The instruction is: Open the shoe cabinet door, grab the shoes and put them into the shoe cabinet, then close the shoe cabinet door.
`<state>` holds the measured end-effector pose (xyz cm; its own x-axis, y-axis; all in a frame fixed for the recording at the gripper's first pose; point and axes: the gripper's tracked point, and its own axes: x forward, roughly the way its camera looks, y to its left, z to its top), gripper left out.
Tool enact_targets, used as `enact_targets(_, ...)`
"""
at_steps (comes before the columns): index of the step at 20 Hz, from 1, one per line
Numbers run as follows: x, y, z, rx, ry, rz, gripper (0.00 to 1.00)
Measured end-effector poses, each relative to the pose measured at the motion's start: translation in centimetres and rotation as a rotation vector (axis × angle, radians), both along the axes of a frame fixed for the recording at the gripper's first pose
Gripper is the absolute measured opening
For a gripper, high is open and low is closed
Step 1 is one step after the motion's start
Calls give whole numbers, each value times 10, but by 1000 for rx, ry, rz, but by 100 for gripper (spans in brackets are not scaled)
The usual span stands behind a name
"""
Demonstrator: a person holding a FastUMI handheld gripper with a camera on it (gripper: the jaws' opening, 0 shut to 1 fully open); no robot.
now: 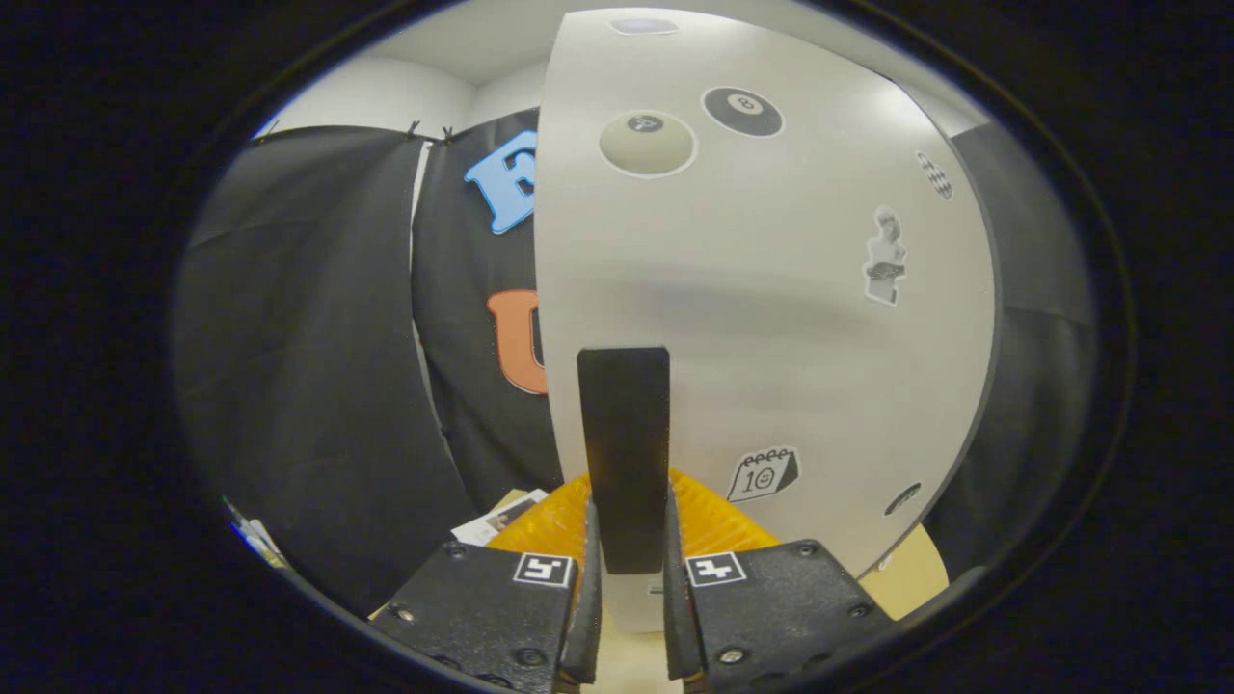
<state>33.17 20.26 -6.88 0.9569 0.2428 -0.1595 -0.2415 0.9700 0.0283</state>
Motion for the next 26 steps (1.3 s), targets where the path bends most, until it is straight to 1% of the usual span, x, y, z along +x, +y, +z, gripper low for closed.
enact_targets(2,-20,-11,1,7,-2,4,29)
enact_targets(4,-21,-13,-4,14,-3,14,28)
enact_targets(7,-43,-24,-3,24,-2,27,28)
enact_targets(12,-66,-43,-5,55,16,52,27)
enact_targets(19,-89,-77,-6,53,28,120,26)
enact_targets(23,-101,-97,-6,56,34,140,26)
enact_targets(26,-106,-113,-5,43,20,136,24)
